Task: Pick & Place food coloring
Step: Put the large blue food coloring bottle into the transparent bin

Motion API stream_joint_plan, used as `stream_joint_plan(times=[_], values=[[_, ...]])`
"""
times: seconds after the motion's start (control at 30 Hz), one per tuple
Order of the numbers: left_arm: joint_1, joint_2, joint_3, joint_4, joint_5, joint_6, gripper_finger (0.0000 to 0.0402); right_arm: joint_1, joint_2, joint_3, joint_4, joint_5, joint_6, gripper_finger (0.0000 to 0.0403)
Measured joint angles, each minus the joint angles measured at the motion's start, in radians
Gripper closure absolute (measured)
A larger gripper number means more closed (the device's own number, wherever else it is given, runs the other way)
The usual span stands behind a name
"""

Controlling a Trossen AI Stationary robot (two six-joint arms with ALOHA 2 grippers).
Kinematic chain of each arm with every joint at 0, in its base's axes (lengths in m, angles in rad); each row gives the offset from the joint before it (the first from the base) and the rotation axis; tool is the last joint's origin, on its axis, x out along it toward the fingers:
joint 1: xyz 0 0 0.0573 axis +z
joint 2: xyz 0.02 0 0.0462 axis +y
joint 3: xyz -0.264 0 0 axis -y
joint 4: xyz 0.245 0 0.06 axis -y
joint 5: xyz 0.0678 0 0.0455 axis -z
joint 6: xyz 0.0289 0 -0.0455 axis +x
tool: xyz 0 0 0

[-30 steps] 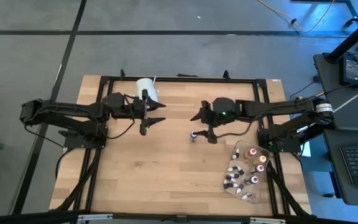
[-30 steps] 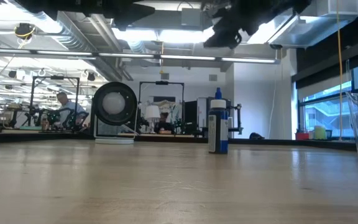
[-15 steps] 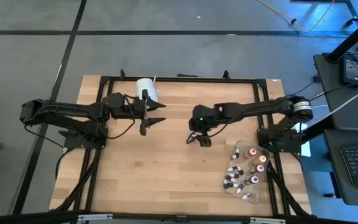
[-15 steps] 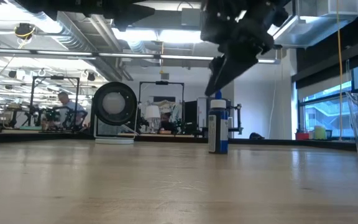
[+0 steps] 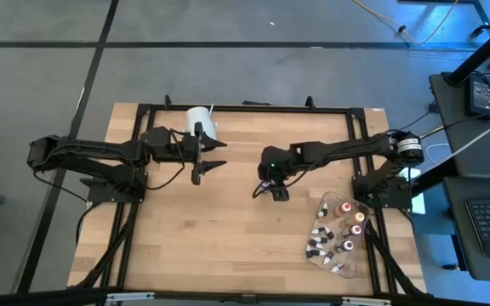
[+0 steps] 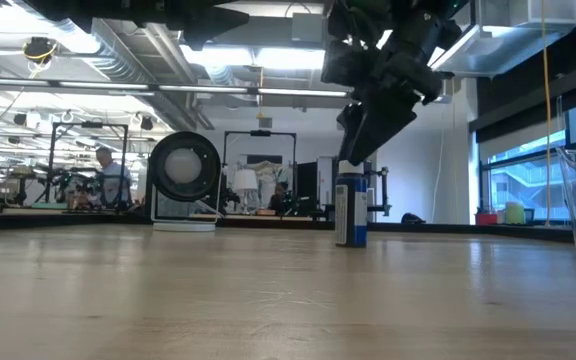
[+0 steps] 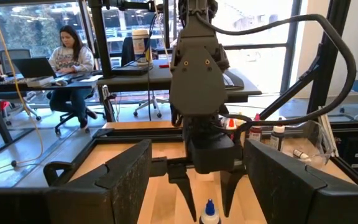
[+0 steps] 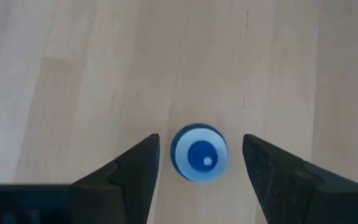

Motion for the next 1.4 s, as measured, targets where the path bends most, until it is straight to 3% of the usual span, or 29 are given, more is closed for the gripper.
stream_joint_plan(times=[0.3, 0.57, 0.8, 0.97, 1.17, 1.4], values=[[0.0, 0.0, 0.0, -0.007, -0.001, 0.0, 0.0151, 0.0, 0.012, 0.0, 0.0, 0.0, 0.0, 0.0209], [0.0, 0.0, 0.0, -0.008, -0.002, 0.0, 0.0151, 0.0, 0.012, 0.0, 0.0, 0.001, -0.009, 0.0283], [0.0, 0.0, 0.0, -0.008, -0.002, 0.0, 0.0151, 0.007, -0.002, 0.002, -0.025, 0.089, 0.037, 0.0285], [0.0, 0.0, 0.001, -0.011, -0.002, 0.0, 0.0151, 0.055, -0.075, 0.085, -0.174, 0.095, 0.113, 0.0283], [0.0, 0.0, 0.001, -0.014, -0.01, 0.018, 0.0151, 0.182, -0.21, 0.188, -0.434, 0.094, 0.313, 0.0284], [0.0, 0.0, 0.001, -0.019, -0.059, 0.018, 0.0151, 0.43, -0.41, 0.166, -0.582, 0.248, 0.797, 0.0283]])
